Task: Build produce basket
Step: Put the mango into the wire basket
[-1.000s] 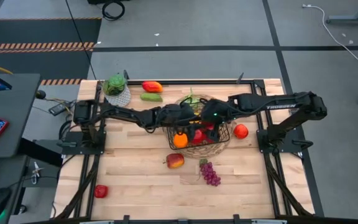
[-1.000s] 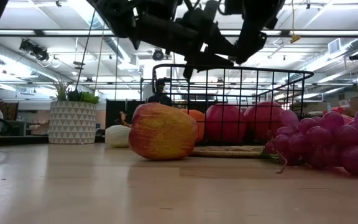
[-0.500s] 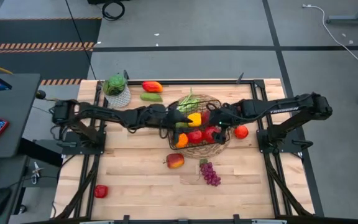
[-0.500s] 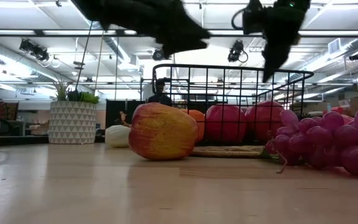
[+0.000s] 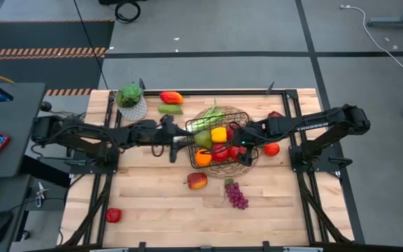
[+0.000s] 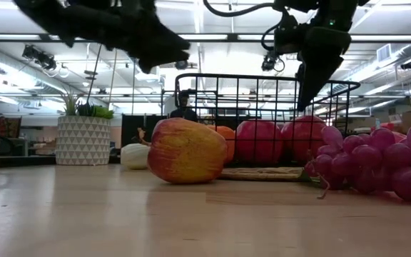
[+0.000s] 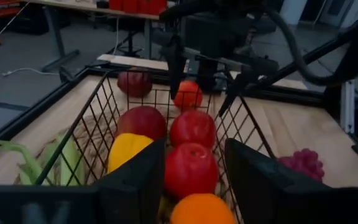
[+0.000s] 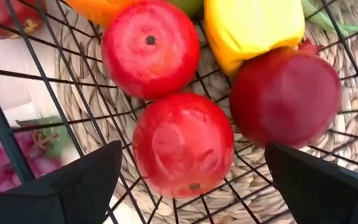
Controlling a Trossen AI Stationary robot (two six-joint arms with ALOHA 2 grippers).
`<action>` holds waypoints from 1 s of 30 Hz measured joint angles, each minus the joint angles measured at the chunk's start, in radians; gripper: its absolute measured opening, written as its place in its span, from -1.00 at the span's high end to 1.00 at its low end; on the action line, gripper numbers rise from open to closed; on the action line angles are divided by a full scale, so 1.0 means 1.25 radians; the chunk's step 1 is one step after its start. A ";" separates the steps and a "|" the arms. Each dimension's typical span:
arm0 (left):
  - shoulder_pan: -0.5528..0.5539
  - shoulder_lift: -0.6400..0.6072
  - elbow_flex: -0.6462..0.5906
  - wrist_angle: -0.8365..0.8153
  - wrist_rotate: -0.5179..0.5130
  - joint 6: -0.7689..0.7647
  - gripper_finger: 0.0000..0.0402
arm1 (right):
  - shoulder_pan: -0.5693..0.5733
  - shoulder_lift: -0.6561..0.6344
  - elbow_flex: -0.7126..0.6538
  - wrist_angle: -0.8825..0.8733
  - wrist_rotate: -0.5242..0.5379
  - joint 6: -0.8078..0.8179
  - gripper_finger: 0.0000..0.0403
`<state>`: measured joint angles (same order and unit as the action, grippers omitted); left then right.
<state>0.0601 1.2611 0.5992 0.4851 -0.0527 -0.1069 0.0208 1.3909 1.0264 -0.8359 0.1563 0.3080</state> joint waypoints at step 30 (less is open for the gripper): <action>0.342 0.097 0.363 -0.713 -0.103 0.177 0.14 | 0.015 -0.161 0.027 0.094 0.006 -0.139 -0.99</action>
<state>0.4875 1.3822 1.0526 -0.4056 -0.1816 0.1145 0.0400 1.1901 1.0600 -0.7179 0.1642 0.1349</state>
